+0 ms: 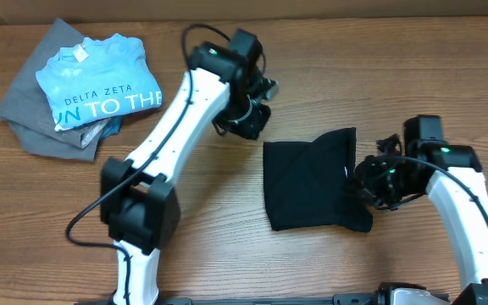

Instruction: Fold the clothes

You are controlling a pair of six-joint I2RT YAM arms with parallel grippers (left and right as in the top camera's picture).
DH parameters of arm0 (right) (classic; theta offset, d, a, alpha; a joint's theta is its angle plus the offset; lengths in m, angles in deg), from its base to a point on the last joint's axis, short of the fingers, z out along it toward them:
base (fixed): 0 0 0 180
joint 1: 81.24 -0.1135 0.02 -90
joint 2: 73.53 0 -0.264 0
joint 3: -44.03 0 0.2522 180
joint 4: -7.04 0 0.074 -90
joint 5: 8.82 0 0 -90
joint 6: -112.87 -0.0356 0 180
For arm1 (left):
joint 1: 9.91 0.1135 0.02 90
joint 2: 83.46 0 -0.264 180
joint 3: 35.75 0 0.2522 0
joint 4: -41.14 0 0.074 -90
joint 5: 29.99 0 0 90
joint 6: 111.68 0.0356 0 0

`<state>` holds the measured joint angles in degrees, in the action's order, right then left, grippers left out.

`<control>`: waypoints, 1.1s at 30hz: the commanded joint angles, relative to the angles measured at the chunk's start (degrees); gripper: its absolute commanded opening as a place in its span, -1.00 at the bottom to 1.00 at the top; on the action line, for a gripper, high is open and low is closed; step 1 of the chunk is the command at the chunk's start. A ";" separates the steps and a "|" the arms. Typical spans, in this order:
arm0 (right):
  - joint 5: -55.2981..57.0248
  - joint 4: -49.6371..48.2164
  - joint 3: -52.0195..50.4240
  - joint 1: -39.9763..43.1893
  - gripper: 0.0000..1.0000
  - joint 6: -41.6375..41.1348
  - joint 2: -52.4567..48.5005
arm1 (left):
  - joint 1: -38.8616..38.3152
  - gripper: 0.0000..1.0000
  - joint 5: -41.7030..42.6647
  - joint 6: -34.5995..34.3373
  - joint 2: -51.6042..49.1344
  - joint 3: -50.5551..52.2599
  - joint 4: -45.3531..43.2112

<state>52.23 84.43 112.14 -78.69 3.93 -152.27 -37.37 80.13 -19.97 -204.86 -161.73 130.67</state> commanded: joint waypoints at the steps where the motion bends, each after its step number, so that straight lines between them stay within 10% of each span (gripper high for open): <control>1: 3.82 -3.72 -4.55 -3.76 -0.70 -2.95 -1.60 | -0.79 -0.91 7.56 0.66 -3.15 2.97 -2.78; 9: 4.17 -15.69 -16.44 -5.57 -0.63 -7.10 -14.12 | -0.55 -0.80 9.97 -0.68 -7.74 5.20 -5.44; 21: 4.09 -12.85 -13.55 -5.16 -0.73 -7.32 -11.47 | 4.24 0.22 17.46 0.52 -5.92 5.51 1.66; 24: 4.07 -12.07 -11.28 -5.14 -0.59 -6.60 -6.08 | 3.48 0.96 18.69 -0.26 -5.95 5.84 1.36; 33: 9.57 -16.15 -10.12 -5.05 -0.50 -11.21 -2.73 | 0.61 1.00 18.21 -11.04 -5.99 10.43 -3.78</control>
<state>56.97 69.05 101.27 -83.59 -4.50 -154.48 -35.97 97.04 -24.77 -212.32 -154.19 128.31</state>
